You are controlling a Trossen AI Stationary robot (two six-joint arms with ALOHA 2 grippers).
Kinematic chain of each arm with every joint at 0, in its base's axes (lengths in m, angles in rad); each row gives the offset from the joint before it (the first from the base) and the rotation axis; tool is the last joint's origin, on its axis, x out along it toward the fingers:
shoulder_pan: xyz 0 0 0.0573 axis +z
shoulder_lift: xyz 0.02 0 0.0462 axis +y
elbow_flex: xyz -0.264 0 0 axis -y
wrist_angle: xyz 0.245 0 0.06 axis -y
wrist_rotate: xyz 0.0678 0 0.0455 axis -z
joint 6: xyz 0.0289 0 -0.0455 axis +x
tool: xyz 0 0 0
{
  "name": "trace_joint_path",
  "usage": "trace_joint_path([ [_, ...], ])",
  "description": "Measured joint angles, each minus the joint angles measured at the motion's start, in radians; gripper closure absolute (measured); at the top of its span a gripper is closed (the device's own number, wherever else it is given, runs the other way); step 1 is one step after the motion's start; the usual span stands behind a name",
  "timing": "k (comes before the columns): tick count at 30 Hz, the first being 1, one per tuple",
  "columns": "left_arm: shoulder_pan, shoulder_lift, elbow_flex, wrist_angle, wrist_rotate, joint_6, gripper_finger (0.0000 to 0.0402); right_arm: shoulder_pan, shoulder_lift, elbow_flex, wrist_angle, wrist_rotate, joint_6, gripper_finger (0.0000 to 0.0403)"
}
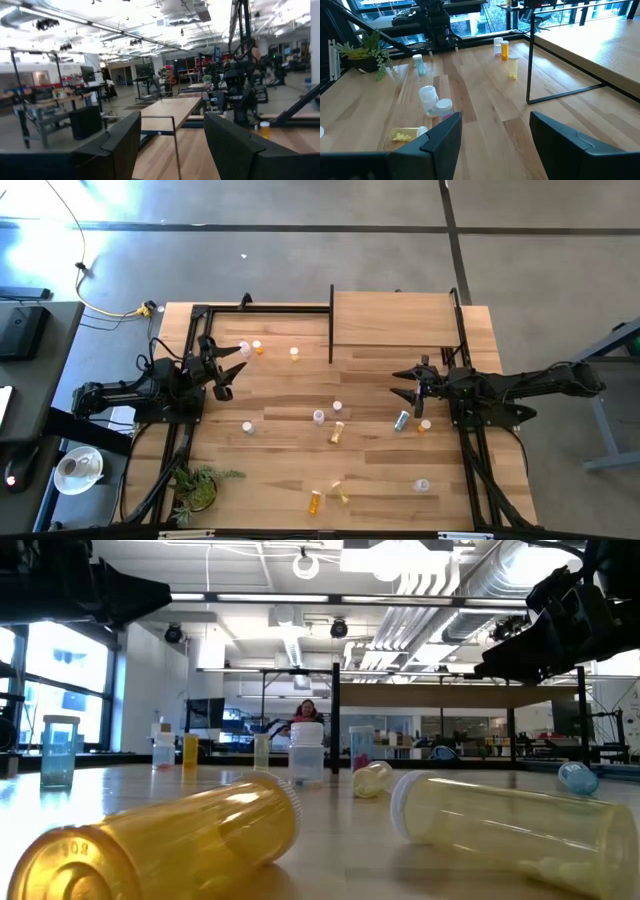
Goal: Pick and place medicine bottles onto shelf by color
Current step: Put the middle transparent pill bottle on the shelf
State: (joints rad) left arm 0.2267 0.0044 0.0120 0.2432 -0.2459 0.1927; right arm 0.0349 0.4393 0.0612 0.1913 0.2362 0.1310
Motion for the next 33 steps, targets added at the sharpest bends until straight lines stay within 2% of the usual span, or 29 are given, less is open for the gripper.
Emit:
trace_joint_path([
  [6, 0.0, 0.009, 0.0, -0.038, 0.0, -0.087, 0.0185, 0.0, 0.0, 0.0, 0.0, 0.0, 0.0, 0.0179],
  [13, 0.0, 0.053, 0.0, -0.067, -0.061, -0.162, 0.0141, 0.0, 0.0, 0.0, 0.0, 0.0, 0.0, 0.0179],
  [26, 0.001, 0.071, 0.0, -0.052, 0.027, -0.302, 0.0133, 0.0, 0.0, 0.0, 0.0, 0.0, 0.0, 0.0179],
  [33, 0.001, 0.121, 0.023, 0.067, 0.088, -0.321, 0.0133, 0.0, 0.0, 0.0, 0.0, 0.0, 0.0, 0.0179],
])
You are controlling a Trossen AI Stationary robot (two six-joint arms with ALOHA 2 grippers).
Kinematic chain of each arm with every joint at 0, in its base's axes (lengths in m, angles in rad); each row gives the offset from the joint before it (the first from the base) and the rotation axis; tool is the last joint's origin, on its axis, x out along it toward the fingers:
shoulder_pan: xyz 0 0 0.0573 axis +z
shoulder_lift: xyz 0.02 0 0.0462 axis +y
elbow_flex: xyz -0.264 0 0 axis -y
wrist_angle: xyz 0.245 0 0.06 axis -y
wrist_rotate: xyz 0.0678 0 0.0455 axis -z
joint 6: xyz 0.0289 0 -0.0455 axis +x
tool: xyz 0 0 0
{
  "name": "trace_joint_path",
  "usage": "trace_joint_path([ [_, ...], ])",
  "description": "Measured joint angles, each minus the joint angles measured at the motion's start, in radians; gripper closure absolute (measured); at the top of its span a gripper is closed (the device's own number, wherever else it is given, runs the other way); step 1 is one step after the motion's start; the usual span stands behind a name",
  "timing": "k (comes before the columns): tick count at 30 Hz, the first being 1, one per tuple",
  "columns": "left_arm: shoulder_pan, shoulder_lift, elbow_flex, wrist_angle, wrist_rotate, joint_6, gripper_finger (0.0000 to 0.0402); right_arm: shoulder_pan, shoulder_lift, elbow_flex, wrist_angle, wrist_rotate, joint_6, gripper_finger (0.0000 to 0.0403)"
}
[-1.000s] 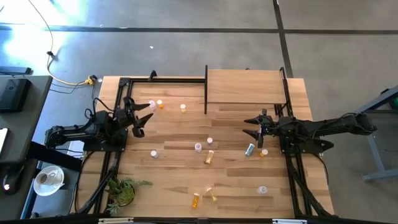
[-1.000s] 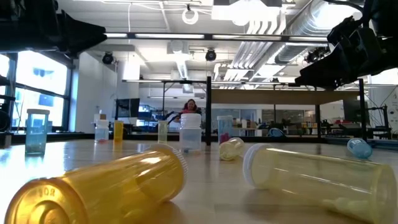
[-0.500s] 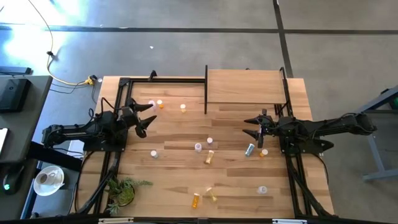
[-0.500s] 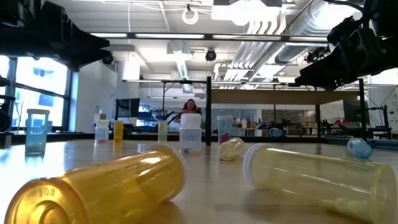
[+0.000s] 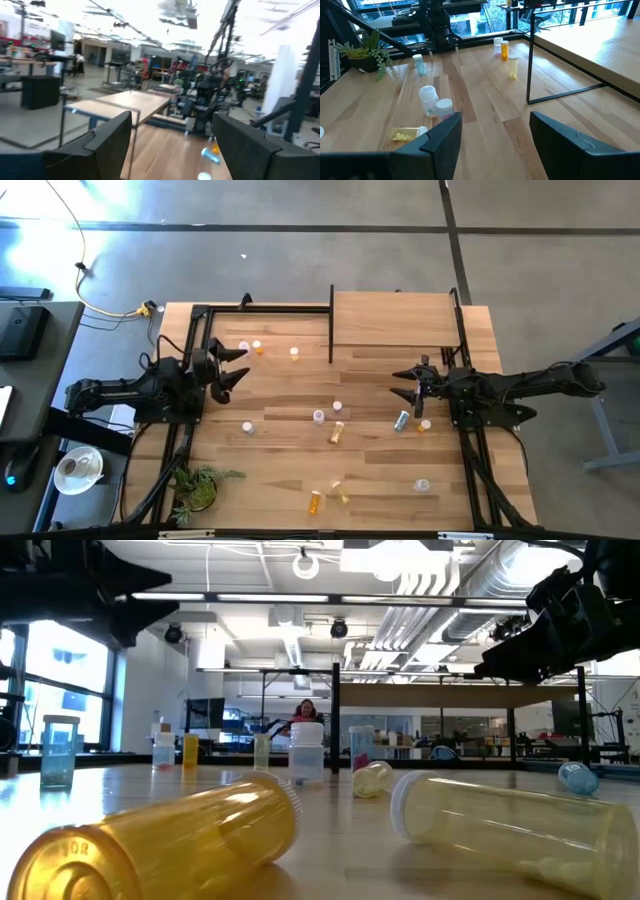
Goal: Pick and place medicine bottles onto shelf by color
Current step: Put the middle transparent pill bottle on the shelf
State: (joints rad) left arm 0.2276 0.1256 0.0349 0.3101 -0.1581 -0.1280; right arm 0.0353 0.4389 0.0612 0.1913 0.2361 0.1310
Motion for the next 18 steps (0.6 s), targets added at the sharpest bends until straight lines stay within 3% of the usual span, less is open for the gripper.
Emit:
trace_joint_path([
  [9, 0.0, 0.246, 0.174, 0.001, 0.026, 0.076, 0.0133, 0.0, 0.0, 0.0, 0.0, 0.0, 0.0, 0.0179],
  [18, -0.028, 0.553, 0.329, 0.002, 0.202, 0.083, 0.0133, 0.0, 0.0, 0.0, 0.0, 0.0, 0.0, 0.0179],
])
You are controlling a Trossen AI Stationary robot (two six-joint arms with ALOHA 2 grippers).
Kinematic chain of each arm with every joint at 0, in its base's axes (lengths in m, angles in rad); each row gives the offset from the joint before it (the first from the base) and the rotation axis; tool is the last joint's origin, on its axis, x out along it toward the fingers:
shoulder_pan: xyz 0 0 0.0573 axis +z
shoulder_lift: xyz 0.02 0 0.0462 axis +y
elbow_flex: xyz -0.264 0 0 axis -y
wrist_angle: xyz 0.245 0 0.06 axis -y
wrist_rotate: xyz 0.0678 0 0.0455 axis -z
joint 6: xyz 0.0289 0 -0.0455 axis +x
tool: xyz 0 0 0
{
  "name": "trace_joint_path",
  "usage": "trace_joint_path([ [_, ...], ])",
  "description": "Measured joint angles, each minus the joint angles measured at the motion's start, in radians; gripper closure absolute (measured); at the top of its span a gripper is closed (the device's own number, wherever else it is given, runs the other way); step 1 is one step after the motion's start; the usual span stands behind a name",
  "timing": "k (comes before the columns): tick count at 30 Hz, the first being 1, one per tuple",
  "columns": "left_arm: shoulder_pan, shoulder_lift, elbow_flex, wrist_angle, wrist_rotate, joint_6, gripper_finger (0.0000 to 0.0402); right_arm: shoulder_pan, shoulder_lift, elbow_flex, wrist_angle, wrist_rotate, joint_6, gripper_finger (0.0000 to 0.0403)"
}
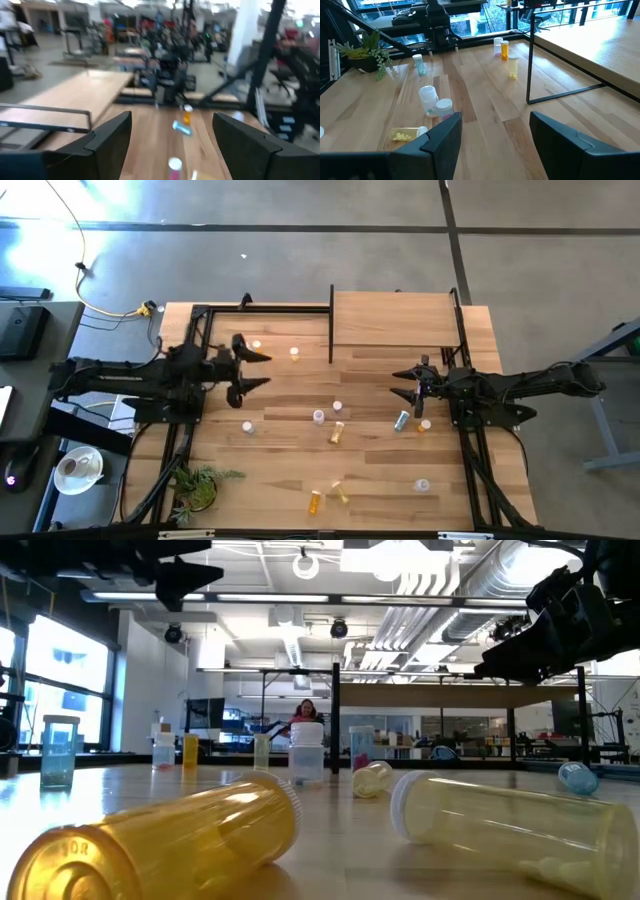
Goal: Pick and place medicine bottles onto shelf by color
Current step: Put the middle transparent pill bottle on the shelf
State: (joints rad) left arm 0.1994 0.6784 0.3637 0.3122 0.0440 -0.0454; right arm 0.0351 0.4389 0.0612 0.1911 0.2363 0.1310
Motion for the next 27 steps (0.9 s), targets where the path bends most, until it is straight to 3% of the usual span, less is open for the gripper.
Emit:
trace_joint_path([
  [9, -0.12, 0.232, 0.057, 0.005, -0.022, 0.042, 0.0133, 0.0, 0.0, 0.0, 0.0, 0.0, 0.0, 0.0179],
  [27, -0.312, 0.596, 0.058, 0.249, -0.197, 0.082, 0.0133, 0.0, 0.0, 0.0, 0.0, 0.0, 0.0, 0.0179],
])
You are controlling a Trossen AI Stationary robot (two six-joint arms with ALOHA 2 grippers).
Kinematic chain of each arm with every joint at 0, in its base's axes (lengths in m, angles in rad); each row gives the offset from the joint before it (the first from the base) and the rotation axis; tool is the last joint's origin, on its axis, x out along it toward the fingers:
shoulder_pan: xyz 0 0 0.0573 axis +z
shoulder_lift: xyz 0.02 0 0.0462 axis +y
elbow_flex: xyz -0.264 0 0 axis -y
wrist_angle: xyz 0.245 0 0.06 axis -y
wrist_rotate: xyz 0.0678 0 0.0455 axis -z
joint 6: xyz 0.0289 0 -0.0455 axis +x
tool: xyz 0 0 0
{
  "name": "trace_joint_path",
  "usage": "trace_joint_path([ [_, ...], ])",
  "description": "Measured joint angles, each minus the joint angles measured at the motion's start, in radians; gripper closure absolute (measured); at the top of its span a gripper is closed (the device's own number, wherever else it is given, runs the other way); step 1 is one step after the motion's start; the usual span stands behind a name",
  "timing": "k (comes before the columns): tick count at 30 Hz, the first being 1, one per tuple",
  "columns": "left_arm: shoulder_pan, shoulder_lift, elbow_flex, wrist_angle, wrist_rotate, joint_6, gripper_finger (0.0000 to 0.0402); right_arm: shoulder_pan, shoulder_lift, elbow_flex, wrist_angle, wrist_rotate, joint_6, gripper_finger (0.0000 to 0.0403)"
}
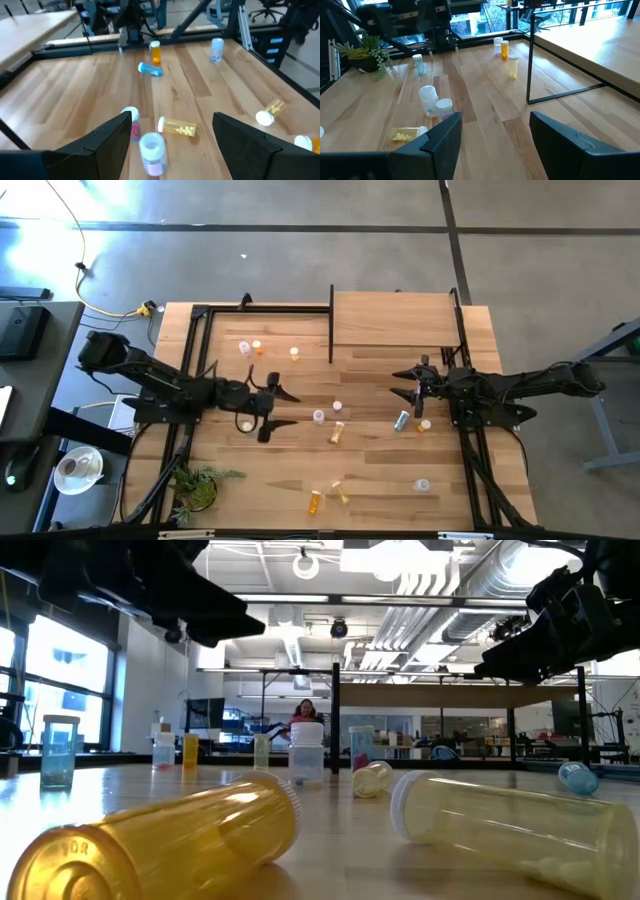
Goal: Pick and place medicine bottles onto shelf by color
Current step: Put the middle transparent pill bottle on the shelf
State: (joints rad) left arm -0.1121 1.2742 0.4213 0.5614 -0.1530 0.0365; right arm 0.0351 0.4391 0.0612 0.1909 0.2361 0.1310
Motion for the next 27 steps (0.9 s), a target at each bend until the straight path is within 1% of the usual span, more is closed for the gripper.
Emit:
trace_joint_path([
  [5, -0.022, 0.102, 0.0, 0.082, -0.068, 0.001, 0.0133, 0.0, 0.0, 0.0, 0.0, 0.0, 0.0, 0.0179],
  [11, -0.019, 0.226, 0.003, 0.193, -0.104, -0.006, 0.0133, 0.0, 0.0, 0.0, 0.0, 0.0, 0.0, 0.0179],
  [15, -0.019, 0.308, 0.038, 0.199, -0.149, -0.007, 0.0133, 0.0, 0.0, 0.0, 0.0, 0.0, 0.0, 0.0179],
  [21, -0.018, 0.43, 0.125, 0.197, -0.167, -0.007, 0.0133, 0.0, 0.0, 0.0, 0.0, 0.0, 0.0, 0.0179],
  [24, -0.019, 0.471, 0.155, 0.19, -0.214, -0.008, 0.0133, 0.0, 0.0, 0.0, 0.0, 0.0, 0.0, 0.0179],
  [27, -0.016, 0.494, 0.179, 0.19, -0.236, -0.029, 0.0133, 0.0, 0.0, 0.0, -0.001, 0.0, 0.0, 0.0179],
])
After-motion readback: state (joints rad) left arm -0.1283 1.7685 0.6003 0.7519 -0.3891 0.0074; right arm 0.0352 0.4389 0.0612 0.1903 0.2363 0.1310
